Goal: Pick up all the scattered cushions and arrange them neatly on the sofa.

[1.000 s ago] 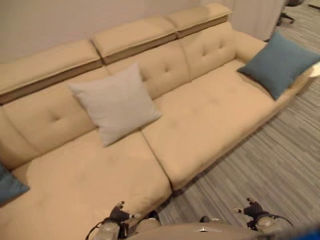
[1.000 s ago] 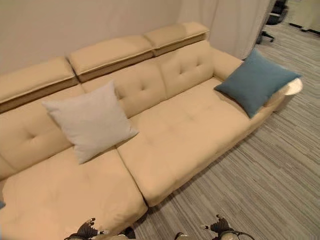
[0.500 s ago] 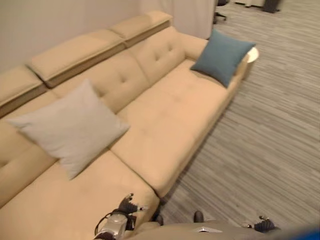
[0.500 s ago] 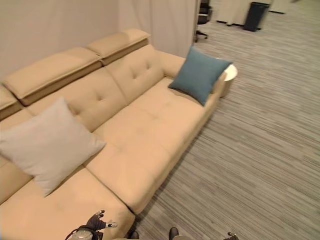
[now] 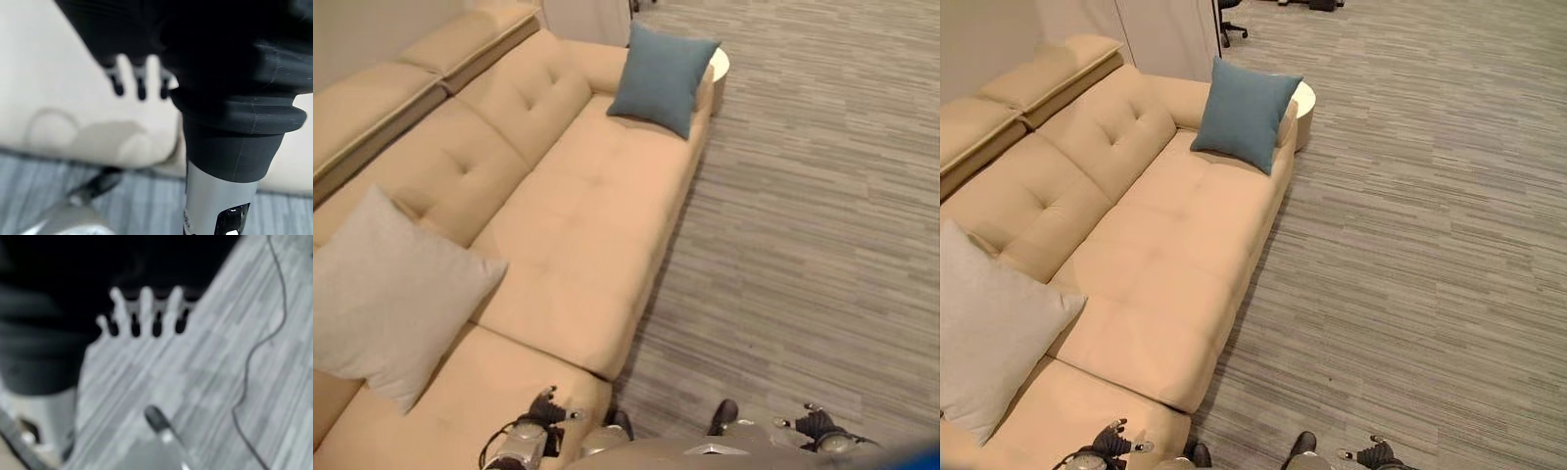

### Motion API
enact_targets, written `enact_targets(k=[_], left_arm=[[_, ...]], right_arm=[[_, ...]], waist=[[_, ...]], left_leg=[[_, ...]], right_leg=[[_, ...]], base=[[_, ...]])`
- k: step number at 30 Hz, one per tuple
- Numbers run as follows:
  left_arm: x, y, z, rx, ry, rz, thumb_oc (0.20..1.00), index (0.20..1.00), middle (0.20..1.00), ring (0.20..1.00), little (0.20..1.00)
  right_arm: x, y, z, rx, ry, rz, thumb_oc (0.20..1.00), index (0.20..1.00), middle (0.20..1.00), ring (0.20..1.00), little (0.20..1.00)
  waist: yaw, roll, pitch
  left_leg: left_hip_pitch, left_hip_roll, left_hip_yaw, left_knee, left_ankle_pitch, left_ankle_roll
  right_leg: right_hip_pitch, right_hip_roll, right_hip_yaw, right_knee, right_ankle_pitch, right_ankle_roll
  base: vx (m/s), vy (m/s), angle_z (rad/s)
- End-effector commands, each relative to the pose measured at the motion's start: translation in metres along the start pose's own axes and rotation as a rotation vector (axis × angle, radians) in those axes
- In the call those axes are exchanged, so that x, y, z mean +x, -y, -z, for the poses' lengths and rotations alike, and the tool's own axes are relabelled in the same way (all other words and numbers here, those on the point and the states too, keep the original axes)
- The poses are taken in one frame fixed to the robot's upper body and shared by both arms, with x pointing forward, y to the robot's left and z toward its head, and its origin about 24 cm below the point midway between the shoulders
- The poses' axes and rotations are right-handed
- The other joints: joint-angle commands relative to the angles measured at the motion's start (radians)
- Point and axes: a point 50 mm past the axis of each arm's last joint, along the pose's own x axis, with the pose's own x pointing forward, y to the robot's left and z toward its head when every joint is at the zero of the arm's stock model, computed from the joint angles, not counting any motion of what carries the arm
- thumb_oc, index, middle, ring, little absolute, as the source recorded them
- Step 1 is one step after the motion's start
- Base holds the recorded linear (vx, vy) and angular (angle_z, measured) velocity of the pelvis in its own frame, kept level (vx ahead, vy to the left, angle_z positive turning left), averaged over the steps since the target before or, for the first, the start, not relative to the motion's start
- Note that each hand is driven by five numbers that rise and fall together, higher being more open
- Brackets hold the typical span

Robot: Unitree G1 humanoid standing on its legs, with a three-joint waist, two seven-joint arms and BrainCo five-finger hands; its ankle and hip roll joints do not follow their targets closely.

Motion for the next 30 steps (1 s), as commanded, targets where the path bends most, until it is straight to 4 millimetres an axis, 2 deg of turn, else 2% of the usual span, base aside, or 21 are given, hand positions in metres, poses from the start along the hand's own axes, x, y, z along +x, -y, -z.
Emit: enact_targets(k=[1,4,5,6,7,9,11,13,14,16,17,18,19,20,22,23,24,25,26,27,30], left_arm=[[0.004,0.005,-0.023,0.018,0.066,0.009,1.000,1.000,1.000,1.000,1.000],[0.004,0.012,-0.028,0.013,0.082,0.029,1.000,1.000,1.000,1.000,1.000],[0.004,0.015,-0.032,0.015,0.097,0.040,1.000,1.000,1.000,1.000,1.000],[0.004,0.014,-0.033,0.015,0.097,0.039,1.000,1.000,1.000,1.000,1.000],[0.003,0.018,-0.036,0.018,0.112,0.046,1.000,1.000,1.000,1.000,1.000],[0.003,0.018,-0.036,0.016,0.115,0.047,1.000,1.000,1.000,1.000,1.000],[0.003,0.018,-0.037,0.030,0.118,0.045,1.000,1.000,1.000,1.000,1.000],[0.003,0.020,-0.037,0.033,0.112,0.045,1.000,1.000,1.000,1.000,1.000],[0.004,0.019,-0.036,0.035,0.107,0.041,1.000,1.000,1.000,1.000,1.000],[0.004,0.017,-0.036,0.027,0.104,0.034,1.000,1.000,1.000,1.000,1.000],[0.004,0.016,-0.036,0.020,0.108,0.030,1.000,1.000,1.000,1.000,1.000],[0.004,0.015,-0.036,0.016,0.107,0.025,1.000,1.000,1.000,1.000,1.000],[0.004,0.014,-0.036,0.009,0.110,0.020,1.000,1.000,1.000,1.000,1.000],[0.004,0.014,-0.036,0.009,0.110,0.020,1.000,1.000,1.000,1.000,1.000],[0.004,0.010,-0.040,0.005,0.122,0.007,1.000,1.000,1.000,1.000,1.000],[0.005,0.007,-0.043,0.003,0.130,-0.004,1.000,1.000,1.000,1.000,1.000],[0.005,0.005,-0.045,0.001,0.137,-0.009,1.000,1.000,1.000,1.000,1.000],[0.005,0.005,-0.045,0.001,0.137,-0.009,1.000,1.000,1.000,1.000,1.000],[0.005,0.004,-0.047,-0.002,0.142,-0.013,1.000,1.000,1.000,1.000,1.000],[0.005,0.004,-0.047,-0.002,0.142,-0.013,1.000,1.000,1.000,1.000,1.000],[0.006,0.000,-0.051,0.006,0.147,-0.023,1.000,1.000,1.000,1.000,1.000]], right_arm=[[0.003,0.011,-0.014,0.014,0.034,0.038,1.000,1.000,1.000,1.000,1.000],[0.003,0.013,-0.012,0.037,0.027,0.046,1.000,1.000,1.000,1.000,1.000],[0.003,0.013,-0.009,0.036,0.019,0.046,1.000,1.000,1.000,1.000,1.000],[0.003,0.013,-0.009,0.036,0.019,0.046,1.000,1.000,1.000,1.000,1.000],[0.003,0.013,-0.008,0.040,0.015,0.049,1.000,1.000,1.000,1.000,1.000],[0.003,0.013,-0.009,0.048,0.015,0.052,1.000,1.000,1.000,1.000,1.000],[0.003,0.013,-0.007,0.046,0.011,0.055,1.000,1.000,1.000,1.000,1.000],[0.003,0.012,-0.009,0.043,0.018,0.055,1.000,1.000,1.000,1.000,1.000],[0.003,0.012,-0.010,0.039,0.019,0.054,1.000,1.000,1.000,1.000,1.000],[0.003,0.010,-0.013,0.037,0.022,0.045,1.000,1.000,1.000,1.000,1.000],[0.003,0.009,-0.014,0.020,0.025,0.039,1.000,1.000,1.000,1.000,1.000],[0.003,0.008,-0.015,0.017,0.031,0.039,1.000,1.000,1.000,1.000,1.000],[0.003,0.007,-0.018,0.022,0.038,0.034,1.000,1.000,1.000,1.000,1.000],[0.003,0.007,-0.018,0.022,0.038,0.034,1.000,1.000,1.000,1.000,1.000],[0.004,0.007,-0.028,0.010,0.068,0.033,1.000,1.000,1.000,1.000,1.000],[0.004,0.005,-0.033,0.015,0.083,0.032,1.000,1.000,1.000,1.000,1.000],[0.004,0.005,-0.033,0.010,0.082,0.031,1.000,1.000,1.000,1.000,1.000],[0.004,0.005,-0.033,0.010,0.081,0.031,1.000,1.000,1.000,1.000,1.000],[0.004,0.005,-0.034,0.014,0.084,0.031,1.000,1.000,1.000,1.000,1.000],[0.004,0.005,-0.034,0.014,0.083,0.031,1.000,1.000,1.000,1.000,1.000],[0.005,0.007,-0.039,0.020,0.097,0.036,1.000,1.000,1.000,1.000,1.000]], waist=[[-0.014,-0.053,0.010],[-0.019,-0.058,0.024],[-0.012,-0.063,0.035],[-0.014,-0.065,0.031],[0.001,-0.075,0.039],[0.002,-0.081,0.036],[0.017,-0.067,0.035],[0.036,-0.059,0.038],[0.044,-0.058,0.040],[0.045,-0.058,0.037],[0.052,-0.054,0.029],[0.052,-0.051,0.026],[0.051,-0.048,0.026],[0.053,-0.049,0.027],[0.045,-0.041,0.039],[0.033,-0.029,0.047],[0.032,-0.027,0.045],[0.030,-0.027,0.046],[0.027,-0.023,0.043],[0.027,-0.022,0.044],[0.008,-0.027,0.046]], left_leg=[[-0.045,-0.059,-0.068,0.142,-0.027,-0.022],[-0.083,-0.028,-0.067,0.264,0.004,-0.048],[-0.118,-0.040,-0.108,0.319,0.028,-0.054],[-0.122,-0.044,-0.109,0.315,0.032,-0.053],[-0.176,-0.089,-0.145,0.298,-0.005,-0.035],[-0.192,-0.102,-0.141,0.261,-0.012,-0.024],[-0.248,-0.123,-0.141,0.130,0.067,-0.017],[-0.283,-0.136,-0.167,0.063,0.132,-0.027],[-0.287,-0.137,-0.175,0.062,0.145,-0.028],[-0.261,-0.133,-0.170,0.046,0.127,-0.016],[-0.230,-0.153,-0.185,0.056,0.106,0.011],[-0.216,-0.157,-0.185,0.055,0.097,0.018],[-0.192,-0.158,-0.167,0.051,0.082,0.033],[-0.191,-0.159,-0.165,0.050,0.082,0.034],[-0.141,-0.164,-0.152,0.042,0.058,0.062],[-0.099,-0.154,-0.143,0.028,0.040,0.070],[-0.075,-0.155,-0.131,0.018,0.027,0.072],[-0.073,-0.156,-0.132,0.016,0.027,0.072],[-0.045,-0.152,-0.131,-0.009,0.020,0.069],[-0.043,-0.151,-0.130,-0.010,0.020,0.069],[-0.010,-0.147,-0.139,-0.031,0.004,0.052]], right_leg=[[0.044,0.003,0.055,-0.049,0.024,0.086],[0.068,0.016,0.052,-0.067,0.019,0.068],[0.084,0.025,0.069,-0.079,0.009,0.057],[0.079,0.022,0.067,-0.079,0.010,0.057],[0.101,0.034,0.098,-0.101,0.005,0.059],[0.102,0.036,0.106,-0.108,0.006,0.062],[0.131,0.079,0.135,-0.124,-0.011,0.066],[0.158,0.104,0.162,-0.124,-0.033,0.064],[0.166,0.107,0.173,-0.114,-0.045,0.066],[0.167,0.112,0.186,-0.094,-0.064,0.064],[0.165,0.094,0.187,-0.015,-0.086,0.075],[0.153,0.083,0.189,0.036,-0.082,0.081],[0.128,0.060,0.186,0.117,-0.058,0.101],[0.125,0.057,0.189,0.123,-0.061,0.102],[0.051,0.010,0.184,0.279,0.013,0.142],[-0.004,-0.020,0.157,0.375,0.037,0.143],[-0.020,-0.056,0.112,0.372,0.046,0.138],[-0.019,-0.058,0.111,0.374,0.044,0.139],[-0.037,-0.075,0.080,0.317,0.037,0.122],[-0.035,-0.074,0.080,0.316,0.037,0.121],[-0.076,-0.039,0.118,0.140,0.047,0.109]], base=[[0.09,-0.290,-0.20],[0.08,-0.166,-0.02],[0.11,-0.134,-0.22],[0.19,-0.165,-0.36],[0.11,-0.076,-0.34],[0.19,-0.083,-0.37],[0.31,-0.066,-0.31],[0.26,-0.047,-0.33],[0.23,-0.030,-0.50],[0.20,0.028,-0.70],[0.26,0.094,-0.71],[0.34,0.123,-0.63],[0.14,0.061,-0.37],[0.15,0.066,-0.48],[0.21,0.102,-0.51],[0.29,0.119,-0.39],[0.23,0.082,-0.25],[0.25,-0.009,-0.05],[0.16,-0.032,-0.06],[0.24,-0.075,-0.20],[0.24,-0.123,-0.16]])
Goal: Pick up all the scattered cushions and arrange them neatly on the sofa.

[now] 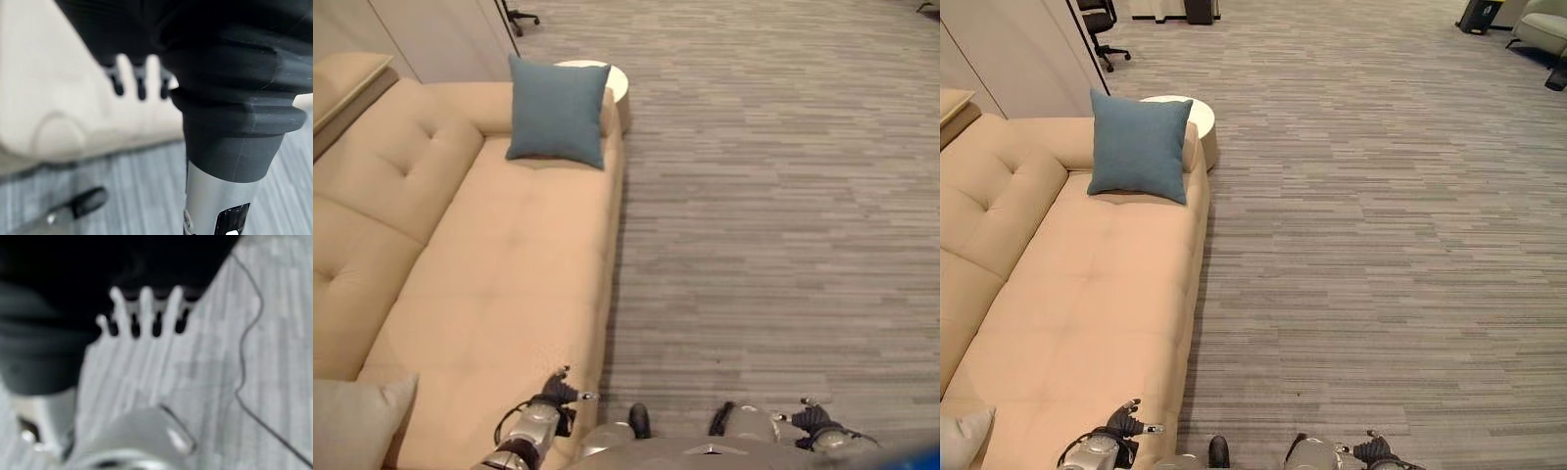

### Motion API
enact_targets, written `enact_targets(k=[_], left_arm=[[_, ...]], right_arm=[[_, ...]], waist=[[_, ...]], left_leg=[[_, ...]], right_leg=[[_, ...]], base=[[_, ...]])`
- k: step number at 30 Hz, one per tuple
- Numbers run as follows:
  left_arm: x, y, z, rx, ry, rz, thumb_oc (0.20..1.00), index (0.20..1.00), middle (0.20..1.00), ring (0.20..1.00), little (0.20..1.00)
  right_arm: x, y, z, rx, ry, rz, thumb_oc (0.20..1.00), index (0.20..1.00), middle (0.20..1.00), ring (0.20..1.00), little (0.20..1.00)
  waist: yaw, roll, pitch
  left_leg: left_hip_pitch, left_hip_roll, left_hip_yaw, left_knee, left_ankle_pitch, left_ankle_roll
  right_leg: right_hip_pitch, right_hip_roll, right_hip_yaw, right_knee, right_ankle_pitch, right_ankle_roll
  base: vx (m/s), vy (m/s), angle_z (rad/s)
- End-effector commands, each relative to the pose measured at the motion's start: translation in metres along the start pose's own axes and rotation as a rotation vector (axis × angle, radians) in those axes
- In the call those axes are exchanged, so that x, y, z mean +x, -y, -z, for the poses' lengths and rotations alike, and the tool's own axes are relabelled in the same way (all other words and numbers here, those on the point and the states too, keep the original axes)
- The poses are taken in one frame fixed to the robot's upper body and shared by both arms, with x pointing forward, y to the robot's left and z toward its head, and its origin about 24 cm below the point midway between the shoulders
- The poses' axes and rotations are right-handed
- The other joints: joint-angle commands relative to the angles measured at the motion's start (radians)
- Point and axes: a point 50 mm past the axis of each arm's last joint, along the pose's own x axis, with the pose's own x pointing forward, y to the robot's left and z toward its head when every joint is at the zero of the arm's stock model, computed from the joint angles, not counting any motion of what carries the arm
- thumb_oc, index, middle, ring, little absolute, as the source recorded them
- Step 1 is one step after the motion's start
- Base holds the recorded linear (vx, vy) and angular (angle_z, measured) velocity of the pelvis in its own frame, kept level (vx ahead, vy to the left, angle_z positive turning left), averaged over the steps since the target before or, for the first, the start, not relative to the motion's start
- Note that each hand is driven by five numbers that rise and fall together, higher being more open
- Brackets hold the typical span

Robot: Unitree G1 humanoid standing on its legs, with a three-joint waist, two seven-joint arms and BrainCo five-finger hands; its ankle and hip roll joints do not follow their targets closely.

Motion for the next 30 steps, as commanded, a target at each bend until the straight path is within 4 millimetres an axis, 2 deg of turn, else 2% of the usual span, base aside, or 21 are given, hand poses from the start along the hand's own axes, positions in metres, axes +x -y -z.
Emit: enact_targets(k=[1,3,4,5,6,7,8,9,10,12,15,17,18,19,22,23,24,26,27,28,30], left_arm=[[0.003,0.000,-0.017,-0.036,0.056,-0.014,1.000,1.000,1.000,1.000,1.000],[0.003,0.001,-0.015,-0.035,0.050,-0.016,1.000,1.000,1.000,1.000,1.000],[0.003,0.001,-0.015,-0.035,0.050,-0.016,1.000,1.000,1.000,1.000,1.000],[0.002,0.005,-0.007,-0.052,0.021,-0.012,1.000,1.000,1.000,1.000,1.000],[0.002,0.005,-0.007,-0.052,0.021,-0.012,1.000,1.000,1.000,1.000,1.000],[0.001,0.007,-0.006,-0.050,0.018,-0.006,1.000,1.000,1.000,1.000,1.000],[0.001,0.009,-0.007,-0.053,0.020,0.000,1.000,1.000,1.000,1.000,1.000],[0.002,0.014,-0.012,-0.056,0.029,0.018,1.000,1.000,1.000,1.000,1.000],[0.002,0.015,-0.017,-0.056,0.047,0.021,1.000,1.000,1.000,1.000,1.000],[0.002,0.016,-0.021,-0.056,0.059,0.027,1.000,1.000,1.000,1.000,1.000],[0.003,0.018,-0.025,-0.047,0.072,0.031,1.000,1.000,1.000,1.000,1.000],[0.003,0.018,-0.026,-0.038,0.072,0.036,1.000,1.000,1.000,1.000,1.000],[0.002,0.019,-0.022,-0.033,0.062,0.035,1.000,1.000,1.000,1.000,1.000],[0.002,0.019,-0.016,-0.033,0.038,0.030,1.000,1.000,1.000,1.000,1.000],[0.001,0.017,-0.008,-0.047,0.010,0.022,1.000,1.000,1.000,1.000,1.000],[0.000,0.012,0.001,-0.065,-0.017,0.007,1.000,1.000,1.000,1.000,1.000],[0.000,0.012,0.001,-0.065,-0.017,0.007,1.000,1.000,1.000,1.000,1.000],[-0.001,0.009,0.007,-0.070,-0.038,-0.002,1.000,1.000,1.000,1.000,1.000],[0.000,0.003,0.006,-0.079,-0.038,-0.022,1.000,1.000,1.000,1.000,1.000],[0.000,0.003,0.006,-0.079,-0.038,-0.022,1.000,1.000,1.000,1.000,1.000],[0.001,0.001,0.002,-0.075,-0.026,-0.027,1.000,1.000,1.000,1.000,1.000]], right_arm=[[0.004,0.016,-0.020,-0.005,0.048,0.054,1.000,1.000,1.000,1.000,1.000],[0.004,0.016,-0.020,-0.004,0.046,0.055,1.000,1.000,1.000,1.000,1.000],[0.004,0.017,-0.020,-0.004,0.046,0.055,1.000,1.000,1.000,1.000,1.000],[0.004,0.014,-0.014,-0.010,0.028,0.047,1.000,1.000,1.000,1.000,1.000],[0.004,0.014,-0.014,-0.009,0.028,0.047,1.000,1.000,1.000,1.000,1.000],[0.004,0.014,-0.011,-0.013,0.020,0.047,1.000,1.000,1.000,1.000,1.000],[0.003,0.015,-0.009,-0.006,0.014,0.048,1.000,1.000,1.000,1.000,1.000],[0.003,0.018,-0.005,0.006,0.003,0.063,1.000,1.000,1.000,1.000,1.000],[0.003,0.020,-0.005,0.010,0.007,0.066,1.000,1.000,1.000,1.000,1.000],[0.003,0.020,-0.004,0.011,0.003,0.067,1.000,1.000,1.000,1.000,1.000],[0.002,0.019,0.001,0.028,-0.020,0.065,1.000,1.000,1.000,1.000,1.000],[0.002,0.019,0.002,0.028,-0.024,0.065,1.000,1.000,1.000,1.000,1.000],[0.002,0.018,0.004,0.015,-0.026,0.063,1.000,1.000,1.000,1.000,1.000],[0.002,0.017,0.004,0.007,-0.024,0.059,1.000,1.000,1.000,1.000,1.000],[0.002,0.017,0.002,-0.003,-0.019,0.055,1.000,1.000,1.000,1.000,1.000],[0.002,0.010,0.002,-0.018,-0.019,0.026,1.000,1.000,1.000,1.000,1.000],[0.002,0.010,0.002,-0.018,-0.019,0.026,1.000,1.000,1.000,1.000,1.000],[0.001,0.007,0.004,-0.017,-0.022,0.014,1.000,1.000,1.000,1.000,1.000],[0.002,0.005,-0.003,0.020,-0.003,0.011,1.000,1.000,1.000,1.000,1.000],[0.002,0.005,-0.003,0.020,-0.003,0.011,1.000,1.000,1.000,1.000,1.000],[0.002,0.006,-0.008,0.008,0.017,0.014,1.000,1.000,1.000,1.000,1.000]], waist=[[-0.005,-0.001,0.021],[-0.017,-0.002,0.017],[-0.017,-0.002,0.018],[-0.031,-0.004,0.000],[-0.032,-0.006,-0.002],[-0.034,-0.008,-0.007],[-0.038,-0.007,-0.010],[-0.030,-0.020,0.010],[-0.023,-0.033,0.020],[-0.016,-0.040,0.030],[-0.001,-0.048,0.033],[0.005,-0.046,0.030],[0.017,-0.025,0.030],[0.031,-0.007,0.025],[0.048,-0.006,0.024],[0.069,-0.013,0.001],[0.069,-0.013,0.001],[0.088,-0.028,-0.013],[0.092,-0.045,-0.009],[0.093,-0.046,-0.010],[0.086,-0.040,-0.003]], left_leg=[[-0.014,0.017,-0.062,0.049,-0.032,-0.076],[0.015,0.022,-0.071,0.042,-0.055,-0.089],[0.016,0.022,-0.071,0.042,-0.055,-0.089],[0.054,0.027,-0.079,0.083,-0.114,-0.100],[0.050,0.025,-0.080,0.084,-0.112,-0.099],[0.044,0.026,-0.091,0.139,-0.123,-0.105],[0.034,0.037,-0.091,0.208,-0.107,-0.127],[-0.065,0.089,-0.070,0.448,-0.035,-0.172],[-0.107,0.090,-0.072,0.509,-0.014,-0.174],[-0.137,0.100,-0.070,0.567,-0.010,-0.172],[-0.209,0.090,-0.034,0.514,-0.028,-0.155],[-0.230,0.091,-0.007,0.397,-0.037,-0.143],[-0.237,0.091,0.009,0.217,0.049,-0.148],[-0.278,0.106,0.022,0.077,0.138,-0.167],[-0.298,0.114,0.074,0.028,0.183,-0.179],[-0.270,0.108,0.073,0.046,0.191,-0.154],[-0.270,0.108,0.073,0.046,0.191,-0.154],[-0.261,0.083,0.063,0.075,0.155,-0.127],[-0.242,0.052,0.059,0.100,0.105,-0.086],[-0.243,0.051,0.060,0.100,0.104,-0.086],[-0.208,0.033,0.037,0.104,0.068,-0.054]], right_leg=[[0.079,0.117,0.071,-0.248,0.164,0.006],[0.072,0.118,0.079,-0.341,0.207,0.023],[0.073,0.118,0.079,-0.342,0.208,0.023],[0.088,0.119,0.084,-0.352,0.219,0.024],[0.085,0.117,0.083,-0.353,0.221,0.024],[0.096,0.126,0.091,-0.359,0.217,0.013],[0.111,0.137,0.090,-0.364,0.207,0.001],[0.167,0.146,0.066,-0.382,0.183,-0.030],[0.185,0.147,0.059,-0.394,0.174,-0.044],[0.208,0.156,0.047,-0.407,0.160,-0.055],[0.260,0.169,0.030,-0.438,0.137,-0.058],[0.286,0.182,0.027,-0.454,0.125,-0.047],[0.316,0.214,0.031,-0.466,0.108,-0.037],[0.341,0.243,0.033,-0.472,0.082,-0.033],[0.393,0.259,0.035,-0.474,0.047,-0.033],[0.425,0.258,0.036,-0.437,0.009,-0.029],[0.424,0.258,0.036,-0.437,0.008,-0.029],[0.427,0.221,0.036,-0.343,-0.006,-0.013],[0.378,0.157,0.055,-0.159,0.066,0.024],[0.375,0.155,0.056,-0.156,0.065,0.024],[0.295,0.114,0.073,0.005,0.135,0.032]], base=[[0.30,-0.148,-0.13],[0.27,-0.142,-0.05],[0.46,-0.233,0.20],[0.35,-0.174,0.26],[0.45,-0.239,0.31],[0.19,-0.160,0.13],[0.32,-0.379,0.12],[0.24,-0.399,0.16],[0.14,-0.306,0.32],[0.10,-0.186,0.25],[0.26,-0.175,0.05],[0.29,-0.049,0.16],[0.54,-0.013,0.20],[0.57,-0.002,0.23],[0.51,0.009,-0.11],[0.54,0.034,-0.51],[0.55,0.063,-0.39],[0.40,0.119,-0.04],[0.37,0.141,0.16],[0.33,0.169,0.18],[0.25,0.133,0.28]])
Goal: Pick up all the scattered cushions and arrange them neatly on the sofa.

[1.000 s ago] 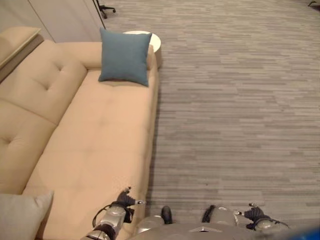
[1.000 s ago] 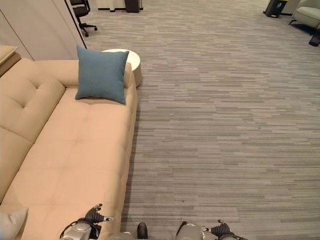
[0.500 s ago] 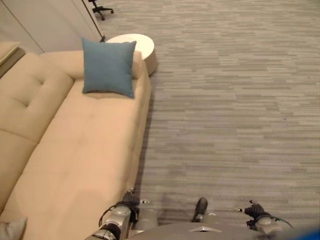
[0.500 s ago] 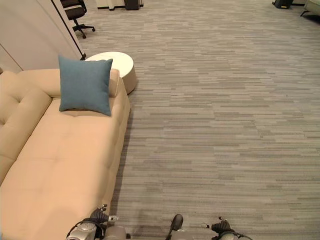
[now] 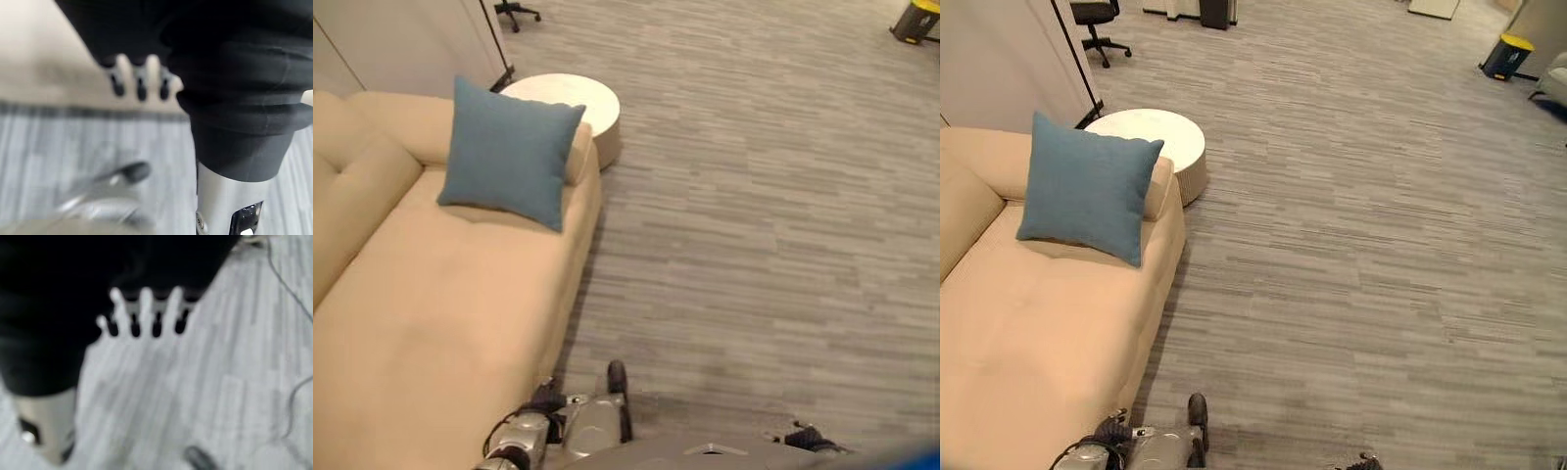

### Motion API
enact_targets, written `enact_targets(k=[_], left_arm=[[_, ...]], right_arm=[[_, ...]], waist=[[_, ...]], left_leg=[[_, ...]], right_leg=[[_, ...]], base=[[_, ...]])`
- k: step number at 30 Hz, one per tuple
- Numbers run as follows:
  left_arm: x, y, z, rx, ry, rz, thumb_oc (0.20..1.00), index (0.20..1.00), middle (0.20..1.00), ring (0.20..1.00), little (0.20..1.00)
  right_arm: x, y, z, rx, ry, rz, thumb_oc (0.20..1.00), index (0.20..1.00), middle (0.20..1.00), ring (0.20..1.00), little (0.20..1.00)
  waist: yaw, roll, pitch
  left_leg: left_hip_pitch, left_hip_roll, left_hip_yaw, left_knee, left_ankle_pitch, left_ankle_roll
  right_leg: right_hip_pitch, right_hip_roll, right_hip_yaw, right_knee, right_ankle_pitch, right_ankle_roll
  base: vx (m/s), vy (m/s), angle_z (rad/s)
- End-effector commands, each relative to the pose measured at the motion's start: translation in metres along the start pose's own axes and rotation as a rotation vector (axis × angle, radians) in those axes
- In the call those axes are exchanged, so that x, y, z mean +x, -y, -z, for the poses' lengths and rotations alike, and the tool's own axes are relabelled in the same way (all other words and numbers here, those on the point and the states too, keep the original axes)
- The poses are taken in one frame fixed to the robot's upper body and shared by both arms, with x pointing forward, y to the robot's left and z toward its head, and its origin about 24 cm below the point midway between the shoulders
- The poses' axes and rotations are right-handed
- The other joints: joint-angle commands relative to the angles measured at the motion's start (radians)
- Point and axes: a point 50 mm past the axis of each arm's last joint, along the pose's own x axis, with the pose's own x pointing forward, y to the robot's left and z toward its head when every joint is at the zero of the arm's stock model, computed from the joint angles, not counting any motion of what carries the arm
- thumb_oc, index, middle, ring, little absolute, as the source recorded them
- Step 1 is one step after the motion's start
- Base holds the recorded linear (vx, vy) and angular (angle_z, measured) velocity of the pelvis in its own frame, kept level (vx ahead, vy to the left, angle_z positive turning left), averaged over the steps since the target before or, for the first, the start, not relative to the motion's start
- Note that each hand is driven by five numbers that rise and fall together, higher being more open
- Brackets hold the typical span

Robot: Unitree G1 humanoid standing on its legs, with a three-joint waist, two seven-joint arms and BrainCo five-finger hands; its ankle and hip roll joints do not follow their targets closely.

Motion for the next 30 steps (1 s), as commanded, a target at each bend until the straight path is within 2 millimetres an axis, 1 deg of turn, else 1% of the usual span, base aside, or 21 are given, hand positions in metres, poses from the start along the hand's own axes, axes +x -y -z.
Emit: enact_targets(k=[1,2,3,5,6,7,8,9,10,11,12,14,15,16,18,20,22,24,27,28,30], left_arm=[[0.001,0.006,-0.013,0.003,0.051,0.002,1.000,1.000,1.000,1.000,1.000],[0.001,0.006,-0.013,0.003,0.051,0.002,1.000,1.000,1.000,1.000,1.000],[0.001,0.006,-0.016,0.017,0.055,-0.002,1.000,1.000,1.000,1.000,1.000],[0.002,0.005,-0.019,0.012,0.068,-0.005,1.000,1.000,1.000,1.000,1.000],[0.002,0.006,-0.021,0.016,0.074,-0.001,1.000,1.000,1.000,1.000,1.000],[0.002,0.006,-0.021,0.015,0.074,-0.001,1.000,1.000,1.000,1.000,1.000],[0.002,0.006,-0.021,0.020,0.073,0.000,1.000,1.000,1.000,1.000,1.000],[0.002,0.007,-0.018,0.031,0.068,0.001,1.000,1.000,1.000,1.000,1.000],[0.002,0.007,-0.018,0.031,0.068,0.001,1.000,1.000,1.000,1.000,1.000],[0.002,0.006,-0.018,0.033,0.066,-0.001,1.000,1.000,1.000,1.000,1.000],[0.001,0.006,-0.010,0.037,0.045,0.001,1.000,1.000,1.000,1.000,1.000],[0.000,0.008,-0.008,0.039,0.042,0.007,1.000,1.000,1.000,1.000,1.000],[-0.001,0.011,-0.005,0.027,0.036,0.017,1.000,1.000,1.000,1.000,1.000],[-0.001,0.011,-0.005,0.027,0.036,0.017,1.000,1.000,1.000,1.000,1.000],[-0.001,0.012,-0.008,0.013,0.048,0.029,1.000,1.000,1.000,1.000,1.000],[0.000,0.012,-0.012,0.019,0.054,0.032,1.000,1.000,1.000,1.000,1.000],[0.001,0.013,-0.022,0.051,0.082,0.039,1.000,1.000,1.000,1.000,1.000],[0.001,0.014,-0.024,0.057,0.088,0.041,1.000,1.000,1.000,1.000,1.000],[0.002,0.014,-0.026,0.064,0.085,0.035,1.000,1.000,1.000,1.000,1.000],[0.002,0.013,-0.027,0.064,0.086,0.034,1.000,1.000,1.000,1.000,1.000],[0.002,0.011,-0.021,0.037,0.069,0.028,1.000,1.000,1.000,1.000,1.000]], right_arm=[[0.005,0.030,-0.039,0.012,0.120,0.072,1.000,1.000,1.000,1.000,1.000],[0.005,0.030,-0.039,0.012,0.120,0.072,1.000,1.000,1.000,1.000,1.000],[0.005,0.029,-0.042,0.003,0.126,0.070,1.000,1.000,1.000,1.000,1.000],[0.005,0.028,-0.043,-0.005,0.133,0.063,1.000,1.000,1.000,1.000,1.000],[0.005,0.027,-0.046,-0.011,0.143,0.057,1.000,1.000,1.000,1.000,1.000],[0.005,0.027,-0.046,-0.011,0.143,0.057,1.000,1.000,1.000,1.000,1.000],[0.005,0.028,-0.047,-0.011,0.146,0.057,1.000,1.000,1.000,1.000,1.000],[0.005,0.028,-0.049,-0.010,0.155,0.054,1.000,1.000,1.000,1.000,1.000],[0.005,0.028,-0.049,-0.010,0.155,0.054,1.000,1.000,1.000,1.000,1.000],[0.005,0.027,-0.049,-0.013,0.154,0.051,1.000,1.000,1.000,1.000,1.000],[0.005,0.027,-0.044,-0.015,0.140,0.047,1.000,1.000,1.000,1.000,1.000],[0.004,0.028,-0.041,-0.014,0.136,0.051,1.000,1.000,1.000,1.000,1.000],[0.004,0.031,-0.033,-0.004,0.118,0.059,1.000,1.000,1.000,1.000,1.000],[0.004,0.030,-0.033,-0.004,0.118,0.059,1.000,1.000,1.000,1.000,1.000],[0.004,0.032,-0.028,0.020,0.109,0.064,1.000,1.000,1.000,1.000,1.000],[0.004,0.032,-0.026,0.033,0.101,0.066,1.000,1.000,1.000,1.000,1.000],[0.003,0.030,-0.019,0.049,0.071,0.066,1.000,1.000,1.000,1.000,1.000],[0.003,0.030,-0.017,0.050,0.064,0.068,1.000,1.000,1.000,1.000,1.000],[0.004,0.029,-0.017,0.047,0.060,0.071,1.000,1.000,1.000,1.000,1.000],[0.004,0.030,-0.018,0.048,0.062,0.074,1.000,1.000,1.000,1.000,1.000],[0.004,0.027,-0.025,0.012,0.078,0.062,1.000,1.000,1.000,1.000,1.000]], waist=[[0.023,0.025,0.052],[0.023,0.025,0.052],[0.011,0.043,0.059],[-0.002,0.052,0.064],[-0.014,0.050,0.075],[-0.015,0.051,0.073],[-0.020,0.046,0.075],[-0.042,0.033,0.081],[-0.043,0.033,0.080],[-0.052,0.027,0.078],[-0.077,0.015,0.068],[-0.081,0.015,0.055],[-0.080,0.015,0.048],[-0.082,0.013,0.046],[-0.072,-0.006,0.058],[-0.068,-0.016,0.068],[-0.073,-0.025,0.067],[-0.074,-0.015,0.064],[-0.085,0.002,0.048],[-0.086,0.002,0.049],[-0.063,-0.004,0.041]], left_leg=[[0.060,-0.008,-0.056,0.059,-0.091,-0.064],[0.060,-0.008,-0.056,0.059,-0.091,-0.064],[0.101,-0.009,-0.079,0.056,-0.122,-0.051],[0.149,-0.013,-0.107,0.027,-0.130,-0.060],[0.180,-0.021,-0.136,0.019,-0.144,-0.069],[0.177,-0.020,-0.137,0.020,-0.143,-0.069],[0.184,-0.022,-0.144,0.019,-0.151,-0.075],[0.219,-0.035,-0.186,0.014,-0.177,-0.082],[0.216,-0.035,-0.186,0.014,-0.176,-0.082],[0.226,-0.039,-0.209,0.016,-0.187,-0.085],[0.253,-0.046,-0.255,0.079,-0.257,-0.101],[0.252,-0.045,-0.264,0.119,-0.269,-0.109],[0.233,-0.029,-0.252,0.222,-0.251,-0.139],[0.229,-0.031,-0.253,0.222,-0.248,-0.139],[0.142,-0.003,-0.215,0.390,-0.218,-0.159],[0.102,0.037,-0.155,0.452,-0.201,-0.158],[0.055,0.090,-0.030,0.356,-0.211,-0.139],[0.051,0.097,-0.009,0.307,-0.216,-0.151],[0.027,0.124,0.125,0.132,-0.080,-0.183],[0.020,0.138,0.156,0.115,-0.050,-0.193],[0.032,0.100,0.079,0.129,-0.087,-0.171]], right_leg=[[-0.106,-0.002,0.064,0.050,0.309,0.053],[-0.106,-0.002,0.064,0.050,0.309,0.053],[-0.175,-0.016,0.080,0.132,0.308,0.040],[-0.227,-0.009,0.084,0.048,0.273,0.020],[-0.250,0.008,0.094,-0.068,0.255,0.012],[-0.250,0.010,0.092,-0.072,0.258,0.011],[-0.255,0.018,0.103,-0.137,0.262,0.011],[-0.295,0.071,0.192,-0.312,0.293,0.018],[-0.296,0.071,0.192,-0.315,0.296,0.017],[-0.318,0.080,0.229,-0.355,0.315,0.025],[-0.309,0.077,0.260,-0.401,0.355,0.037],[-0.295,0.081,0.254,-0.393,0.346,0.029],[-0.255,0.084,0.220,-0.398,0.332,0.011],[-0.258,0.082,0.219,-0.398,0.333,0.012],[-0.216,0.074,0.189,-0.398,0.311,-0.016],[-0.175,0.081,0.151,-0.402,0.282,-0.035],[-0.125,0.077,0.082,-0.433,0.254,-0.036],[-0.103,0.091,0.072,-0.444,0.239,-0.024],[-0.058,0.117,0.031,-0.465,0.210,-0.017],[-0.048,0.122,0.023,-0.465,0.203,-0.019],[-0.037,0.104,0.004,-0.411,0.172,-0.015]], base=[[0.20,0.089,0.39],[0.31,0.111,0.72],[0.32,0.062,0.71],[0.45,-0.025,0.47],[0.32,-0.089,0.39],[0.29,-0.104,0.64],[0.32,-0.148,0.70],[0.32,-0.147,0.66],[0.36,-0.154,0.42],[0.56,-0.189,0.98],[0.56,-0.189,0.94],[0.43,-0.177,1.22],[0.29,-0.153,1.25],[0.22,-0.160,1.12],[0.09,-0.156,0.63],[0.10,-0.188,0.52],[0.16,-0.118,0.57],[0.21,-0.010,1.01],[0.26,0.033,0.67],[0.32,0.070,0.65],[0.31,0.120,0.44]])
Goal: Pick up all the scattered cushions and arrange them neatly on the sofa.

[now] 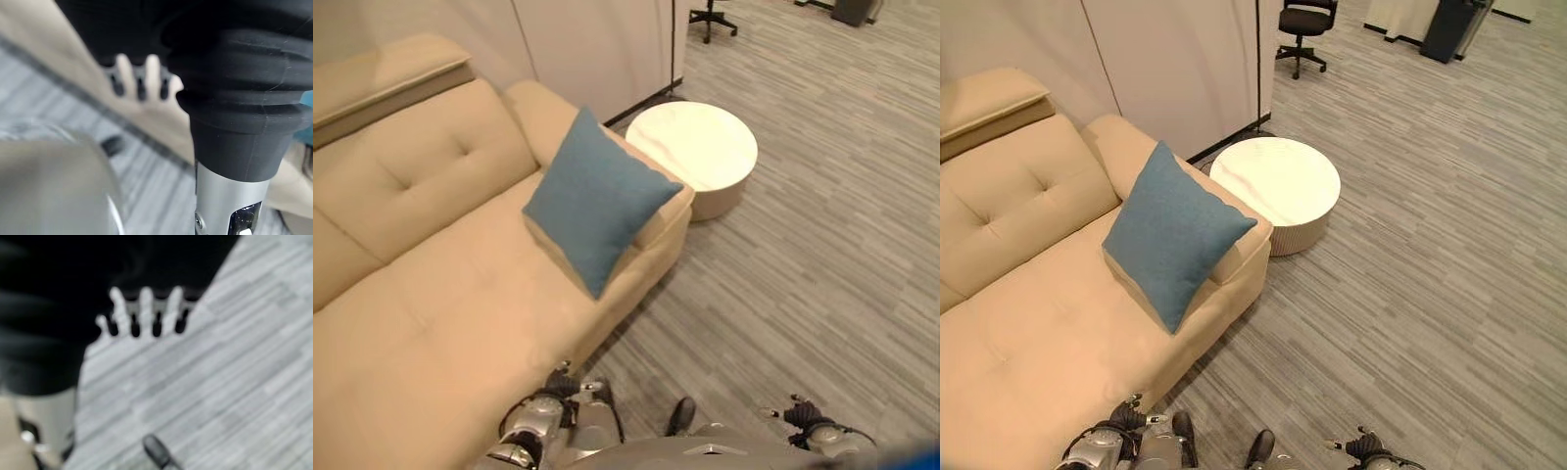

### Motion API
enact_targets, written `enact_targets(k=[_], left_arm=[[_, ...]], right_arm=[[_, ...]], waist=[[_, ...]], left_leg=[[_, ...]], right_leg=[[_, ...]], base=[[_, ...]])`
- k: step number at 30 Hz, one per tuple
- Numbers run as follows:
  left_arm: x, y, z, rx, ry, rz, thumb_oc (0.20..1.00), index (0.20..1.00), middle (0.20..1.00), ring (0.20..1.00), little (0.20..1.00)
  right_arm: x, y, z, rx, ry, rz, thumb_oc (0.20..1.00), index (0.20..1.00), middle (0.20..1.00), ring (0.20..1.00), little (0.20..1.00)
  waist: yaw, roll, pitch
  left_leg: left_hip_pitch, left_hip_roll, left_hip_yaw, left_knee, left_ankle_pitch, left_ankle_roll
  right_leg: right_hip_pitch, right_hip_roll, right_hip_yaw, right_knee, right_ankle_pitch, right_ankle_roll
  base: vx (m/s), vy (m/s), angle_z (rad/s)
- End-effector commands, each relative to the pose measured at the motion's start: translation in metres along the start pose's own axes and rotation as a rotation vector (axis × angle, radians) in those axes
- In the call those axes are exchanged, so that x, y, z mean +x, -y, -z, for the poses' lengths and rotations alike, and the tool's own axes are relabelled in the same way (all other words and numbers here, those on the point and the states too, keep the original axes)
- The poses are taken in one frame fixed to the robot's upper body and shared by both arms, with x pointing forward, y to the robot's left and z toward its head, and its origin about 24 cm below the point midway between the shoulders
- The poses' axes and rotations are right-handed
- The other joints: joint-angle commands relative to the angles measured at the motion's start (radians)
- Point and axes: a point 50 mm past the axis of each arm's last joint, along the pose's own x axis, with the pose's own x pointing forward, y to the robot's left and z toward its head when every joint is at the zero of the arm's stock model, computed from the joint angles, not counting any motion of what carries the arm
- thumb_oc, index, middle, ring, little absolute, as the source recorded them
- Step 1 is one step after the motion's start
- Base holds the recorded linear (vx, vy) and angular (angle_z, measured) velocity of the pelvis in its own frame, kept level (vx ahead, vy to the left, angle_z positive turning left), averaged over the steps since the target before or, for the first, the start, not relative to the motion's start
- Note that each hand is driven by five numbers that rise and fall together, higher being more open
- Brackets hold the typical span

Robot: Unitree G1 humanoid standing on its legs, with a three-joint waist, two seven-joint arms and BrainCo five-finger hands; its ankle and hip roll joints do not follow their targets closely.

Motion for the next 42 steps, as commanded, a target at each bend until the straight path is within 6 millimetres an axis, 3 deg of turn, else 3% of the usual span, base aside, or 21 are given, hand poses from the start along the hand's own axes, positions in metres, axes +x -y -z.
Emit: enact_targets(k=[1,3,4,5,8,10,13,14,21,24,25,26,30,32,33,34,35,36,37,38,42], left_arm=[[0.000,-0.008,0.005,0.010,-0.011,-0.015,1.000,1.000,1.000,1.000,1.000],[-0.001,-0.008,0.007,0.009,-0.020,-0.017,1.000,1.000,1.000,1.000,1.000],[-0.001,-0.009,0.009,-0.002,-0.021,-0.020,1.000,1.000,1.000,1.000,1.000],[-0.001,-0.011,0.008,-0.003,-0.020,-0.025,1.000,1.000,1.000,1.000,1.000],[0.000,-0.013,0.005,0.016,-0.012,-0.027,1.000,1.000,1.000,1.000,1.000],[0.000,-0.013,0.001,0.010,0.009,-0.031,1.000,1.000,1.000,1.000,1.000],[0.001,-0.012,-0.002,0.019,0.027,-0.026,1.000,1.000,1.000,1.000,1.000],[0.000,-0.011,0.003,0.013,0.014,-0.024,1.000,1.000,1.000,1.000,1.000],[-0.002,-0.010,0.008,-0.023,0.002,-0.029,1.000,1.000,1.000,1.000,1.000],[-0.002,-0.011,0.007,-0.031,0.012,-0.034,1.000,1.000,1.000,1.000,1.000],[-0.003,-0.012,0.007,-0.031,0.014,-0.037,1.000,1.000,1.000,1.000,1.000],[-0.003,-0.012,0.007,-0.030,0.014,-0.037,1.000,1.000,1.000,1.000,1.000],[-0.004,-0.014,0.008,-0.046,0.030,-0.042,1.000,1.000,1.000,1.000,1.000],[-0.006,-0.013,0.008,-0.077,0.044,-0.036,1.000,1.000,1.000,1.000,1.000],[-0.006,-0.013,0.008,-0.076,0.044,-0.036,1.000,1.000,1.000,1.000,1.000],[-0.007,-0.010,0.010,-0.092,0.048,-0.026,1.000,1.000,1.000,1.000,1.000],[-0.007,-0.010,0.010,-0.092,0.048,-0.026,1.000,1.000,1.000,1.000,1.000],[-0.008,-0.008,0.009,-0.100,0.057,-0.020,1.000,1.000,1.000,1.000,1.000],[-0.008,-0.008,0.009,-0.100,0.057,-0.020,1.000,1.000,1.000,1.000,1.000],[-0.008,-0.006,0.007,-0.107,0.068,-0.010,1.000,1.000,1.000,1.000,1.000],[-0.009,-0.005,0.001,-0.132,0.094,-0.002,1.000,1.000,1.000,1.000,1.000]], right_arm=[[0.002,0.013,-0.007,0.003,0.025,0.043,1.000,1.000,1.000,1.000,1.000],[0.002,0.012,-0.008,0.011,0.031,0.039,1.000,1.000,1.000,1.000,1.000],[0.002,0.012,-0.013,0.001,0.052,0.039,1.000,1.000,1.000,1.000,1.000],[0.002,0.012,-0.016,0.006,0.058,0.036,1.000,1.000,1.000,1.000,1.000],[0.002,0.010,-0.018,0.015,0.065,0.033,1.000,1.000,1.000,1.000,1.000],[0.002,0.010,-0.021,0.016,0.073,0.028,1.000,1.000,1.000,1.000,1.000],[0.002,0.008,-0.016,0.047,0.059,0.024,1.000,1.000,1.000,1.000,1.000],[0.001,0.007,-0.009,0.053,0.040,0.021,1.000,1.000,1.000,1.000,1.000],[0.000,0.022,-0.002,0.065,0.040,0.075,1.000,1.000,1.000,1.000,1.000],[0.000,0.036,-0.004,0.067,0.064,0.122,1.000,1.000,1.000,1.000,1.000],[-0.001,0.055,-0.010,0.058,0.106,0.176,1.000,1.000,1.000,1.000,1.000],[-0.001,0.055,-0.010,0.058,0.105,0.177,1.000,1.000,1.000,1.000,1.000],[-0.010,0.094,-0.032,0.103,0.244,0.292,1.000,1.000,1.000,1.000,1.000],[-0.024,0.125,-0.059,0.178,0.400,0.388,1.000,1.000,1.000,1.000,1.000],[-0.024,0.125,-0.058,0.178,0.399,0.388,1.000,1.000,1.000,1.000,1.000],[-0.036,0.139,-0.080,0.221,0.516,0.432,1.000,1.000,1.000,1.000,1.000],[-0.036,0.139,-0.080,0.221,0.516,0.432,1.000,1.000,1.000,1.000,1.000],[-0.046,0.147,-0.103,0.261,0.622,0.458,1.000,1.000,1.000,1.000,1.000],[-0.046,0.147,-0.103,0.261,0.622,0.458,1.000,1.000,1.000,1.000,1.000],[-0.054,0.149,-0.121,0.302,0.707,0.450,1.000,1.000,1.000,1.000,1.000],[-0.065,0.146,-0.146,0.360,0.825,0.403,1.000,1.000,1.000,1.000,1.000]], waist=[[0.020,0.015,-0.019],[0.018,0.015,-0.021],[0.027,0.019,-0.017],[0.023,0.020,-0.015],[0.011,0.025,-0.005],[-0.003,0.033,-0.004],[-0.037,0.017,-0.008],[-0.040,0.004,-0.017],[-0.032,-0.008,-0.050],[-0.030,-0.012,-0.059],[-0.029,-0.014,-0.063],[-0.029,-0.014,-0.063],[-0.030,-0.015,-0.067],[-0.031,-0.010,-0.067],[-0.031,-0.009,-0.067],[-0.029,-0.006,-0.067],[-0.029,-0.005,-0.067],[-0.024,-0.003,-0.067],[-0.024,-0.003,-0.066],[-0.016,-0.002,-0.066],[-0.002,-0.005,-0.064]], left_leg=[[0.044,-0.075,-0.135,0.053,0.010,0.033],[0.062,-0.080,-0.124,0.041,-0.001,0.046],[0.089,-0.108,-0.150,0.039,-0.030,0.080],[0.109,-0.117,-0.149,0.031,-0.044,0.090],[0.122,-0.121,-0.165,0.033,-0.045,0.113],[0.163,-0.135,-0.221,-0.003,-0.054,0.102],[0.193,-0.155,-0.293,-0.013,-0.073,0.092],[0.205,-0.162,-0.302,0.003,-0.091,0.089],[0.215,-0.142,-0.324,-0.006,-0.083,0.067],[0.223,-0.133,-0.326,-0.022,-0.074,0.058],[0.229,-0.128,-0.327,-0.036,-0.067,0.053],[0.230,-0.128,-0.327,-0.037,-0.066,0.053],[0.241,-0.121,-0.324,-0.059,-0.058,0.047],[0.246,-0.121,-0.325,-0.066,-0.055,0.045],[0.246,-0.121,-0.325,-0.066,-0.055,0.045],[0.249,-0.120,-0.329,-0.068,-0.055,0.045],[0.249,-0.120,-0.329,-0.069,-0.055,0.045],[0.250,-0.121,-0.332,-0.070,-0.056,0.044],[0.251,-0.121,-0.333,-0.070,-0.056,0.044],[0.252,-0.120,-0.338,-0.072,-0.057,0.043],[0.253,-0.119,-0.349,-0.078,-0.053,0.041]], right_leg=[[0.016,-0.087,0.112,0.146,-0.012,0.146],[0.008,-0.108,0.108,0.212,-0.023,0.154],[-0.036,-0.168,0.098,0.357,-0.001,0.172],[-0.058,-0.194,0.103,0.428,0.009,0.182],[-0.121,-0.195,0.145,0.501,0.045,0.168],[-0.162,-0.174,0.223,0.354,0.049,0.157],[-0.199,-0.150,0.396,0.171,0.127,0.196],[-0.165,-0.158,0.378,0.138,0.144,0.203],[-0.086,-0.131,0.334,0.071,0.131,0.194],[-0.063,-0.124,0.317,0.049,0.124,0.191],[-0.051,-0.119,0.307,0.035,0.124,0.191],[-0.051,-0.119,0.307,0.034,0.124,0.191],[-0.039,-0.113,0.295,0.021,0.124,0.193],[-0.032,-0.112,0.287,0.021,0.120,0.192],[-0.031,-0.112,0.286,0.021,0.120,0.192],[-0.026,-0.111,0.281,0.020,0.116,0.191],[-0.025,-0.111,0.280,0.020,0.116,0.191],[-0.020,-0.111,0.274,0.020,0.112,0.189],[-0.020,-0.111,0.274,0.020,0.112,0.189],[-0.016,-0.110,0.264,0.020,0.108,0.187],[-0.010,-0.110,0.249,0.019,0.105,0.186]], base=[[0.24,0.137,-0.04],[0.18,0.139,-0.22],[0.20,0.186,-0.13],[0.20,0.187,0.02],[0.09,0.077,0.67],[0.25,-0.052,0.90],[0.24,-0.131,0.91],[0.20,-0.107,1.22],[0.10,-0.103,0.31],[0.03,-0.053,0.07],[0.03,-0.057,-0.18],[0.02,-0.046,-0.07],[0.01,-0.020,0.10],[0.00,0.000,0.00],[0.00,0.000,0.00],[0.01,0.006,0.05],[0.02,0.019,0.07],[0.01,0.013,0.05],[0.02,0.016,0.04],[0.01,0.002,0.07],[0.01,-0.002,0.13]])
